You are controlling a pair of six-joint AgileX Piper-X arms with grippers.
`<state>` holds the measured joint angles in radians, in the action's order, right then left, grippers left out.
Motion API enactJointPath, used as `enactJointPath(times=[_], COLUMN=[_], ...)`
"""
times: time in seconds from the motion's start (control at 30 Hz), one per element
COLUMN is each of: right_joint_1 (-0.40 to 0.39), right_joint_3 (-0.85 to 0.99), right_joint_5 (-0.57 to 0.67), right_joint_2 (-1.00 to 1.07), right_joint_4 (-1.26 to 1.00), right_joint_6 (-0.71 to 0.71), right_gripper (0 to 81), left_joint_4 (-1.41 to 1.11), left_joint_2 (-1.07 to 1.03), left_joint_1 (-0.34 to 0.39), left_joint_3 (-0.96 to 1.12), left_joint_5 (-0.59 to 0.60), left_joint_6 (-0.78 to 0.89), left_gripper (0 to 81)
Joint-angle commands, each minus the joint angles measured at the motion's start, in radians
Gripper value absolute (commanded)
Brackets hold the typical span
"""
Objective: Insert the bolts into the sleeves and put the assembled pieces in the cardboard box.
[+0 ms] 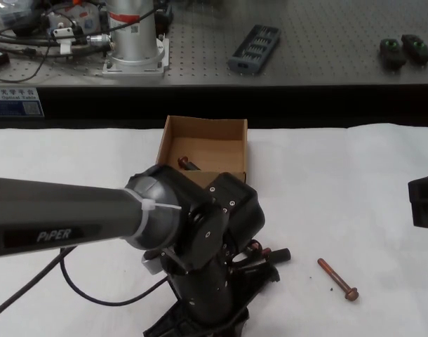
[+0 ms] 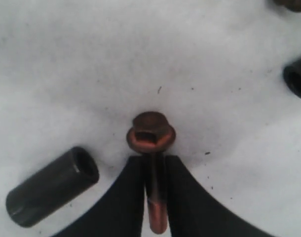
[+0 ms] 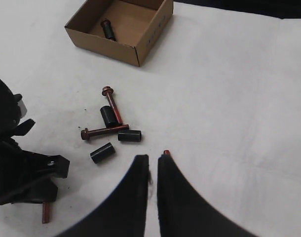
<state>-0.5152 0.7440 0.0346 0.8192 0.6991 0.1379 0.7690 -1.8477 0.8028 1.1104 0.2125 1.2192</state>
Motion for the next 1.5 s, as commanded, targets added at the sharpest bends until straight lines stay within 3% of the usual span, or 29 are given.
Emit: enactJointPath(times=[0.0, 0.2, 0.37, 0.47, 0.7, 0.83, 1.07, 1.47], right_joint_1=[0.006, 0.006, 0.006, 0.006, 0.006, 0.006, 0.006, 0.006], right_joint_3=[0.007, 0.005, 0.005, 0.005, 0.005, 0.005, 0.005, 0.005], right_joint_5=[-0.004, 0.031, 0.121, 0.135, 0.110, 0.075, 0.011, -0.002], right_joint_2=[0.000, 0.118, 0.251, 0.300, 0.313, 0.313, 0.313, 0.302], right_joint_4=[-0.017, 0.019, 0.027, 0.027, 0.005, -0.003, -0.003, 0.030], right_joint_6=[0.004, 0.004, 0.050, 0.068, 0.071, 0.071, 0.067, 0.068], right_gripper=[6.1, 6.1, 6.1, 6.1, 6.1, 6.1, 6.1, 6.1], left_joint_4=[-0.054, -0.118, -0.175, -0.217, -0.232, -0.186, -0.118, -0.101], left_joint_2=[0.005, 0.118, 0.252, 0.313, 0.309, 0.267, 0.188, 0.104], left_joint_1=[0.006, -0.016, -0.083, -0.126, -0.155, -0.137, -0.079, 0.009], left_joint_3=[-0.006, -0.006, -0.006, -0.009, -0.030, -0.044, -0.044, -0.044], left_joint_5=[-0.017, -0.264, -0.340, -0.313, -0.047, 0.086, 0.091, -0.036], left_joint_6=[-0.075, -0.134, -0.396, -0.475, -0.577, -0.533, -0.280, -0.063], left_gripper=[12.1, 12.1, 12.1, 10.9, 9.6, 13.4, 37.9, 37.8])
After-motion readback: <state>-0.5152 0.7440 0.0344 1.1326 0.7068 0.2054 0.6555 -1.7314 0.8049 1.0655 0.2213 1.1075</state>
